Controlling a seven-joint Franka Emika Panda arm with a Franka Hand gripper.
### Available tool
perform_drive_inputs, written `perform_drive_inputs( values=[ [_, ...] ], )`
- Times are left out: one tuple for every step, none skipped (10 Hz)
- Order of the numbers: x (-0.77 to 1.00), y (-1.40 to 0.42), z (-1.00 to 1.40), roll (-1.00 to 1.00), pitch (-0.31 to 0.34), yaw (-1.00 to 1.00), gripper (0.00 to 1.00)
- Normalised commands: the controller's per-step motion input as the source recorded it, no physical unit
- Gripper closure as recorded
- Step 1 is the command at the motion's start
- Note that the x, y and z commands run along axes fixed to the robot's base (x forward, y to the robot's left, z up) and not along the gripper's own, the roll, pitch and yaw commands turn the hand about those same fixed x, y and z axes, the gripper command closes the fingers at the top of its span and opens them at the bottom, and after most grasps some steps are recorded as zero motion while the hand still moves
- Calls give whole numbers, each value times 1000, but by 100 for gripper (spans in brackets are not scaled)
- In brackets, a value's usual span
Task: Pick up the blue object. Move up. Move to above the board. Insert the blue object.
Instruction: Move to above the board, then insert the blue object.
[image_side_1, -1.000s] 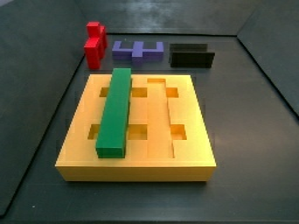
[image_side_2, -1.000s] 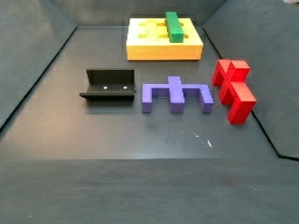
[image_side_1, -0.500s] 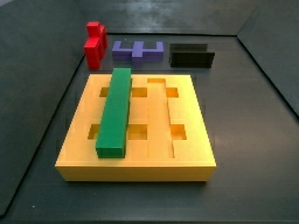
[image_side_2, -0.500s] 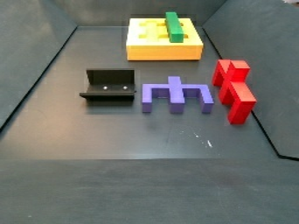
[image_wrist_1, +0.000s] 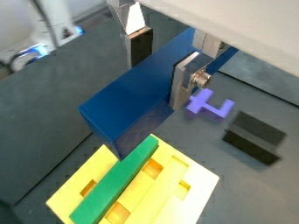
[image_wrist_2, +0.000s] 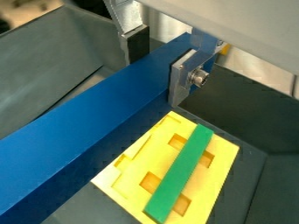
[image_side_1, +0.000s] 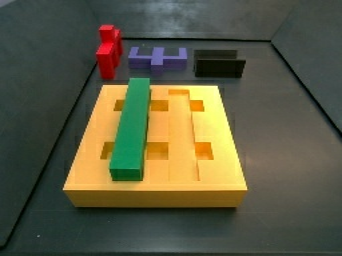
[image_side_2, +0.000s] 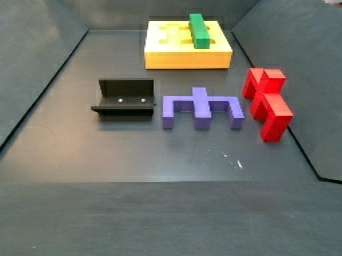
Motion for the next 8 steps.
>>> perform_drive_inputs(
  values=[
    [87, -31, 22, 102, 201, 387, 100],
    [0, -323, -503, -256, -74, 0, 100],
    [0, -363, -457, -273, -84, 0, 100],
    [0, -363, -483, -259, -91, 0, 100],
    [0, -377, -474, -266, -87, 0, 100],
    [0, -374, -494, -256, -90, 0, 100],
    [0, -340, -626, -193, -101, 0, 100],
    [0, -291, -806, -83, -130, 0, 100]
  ],
)
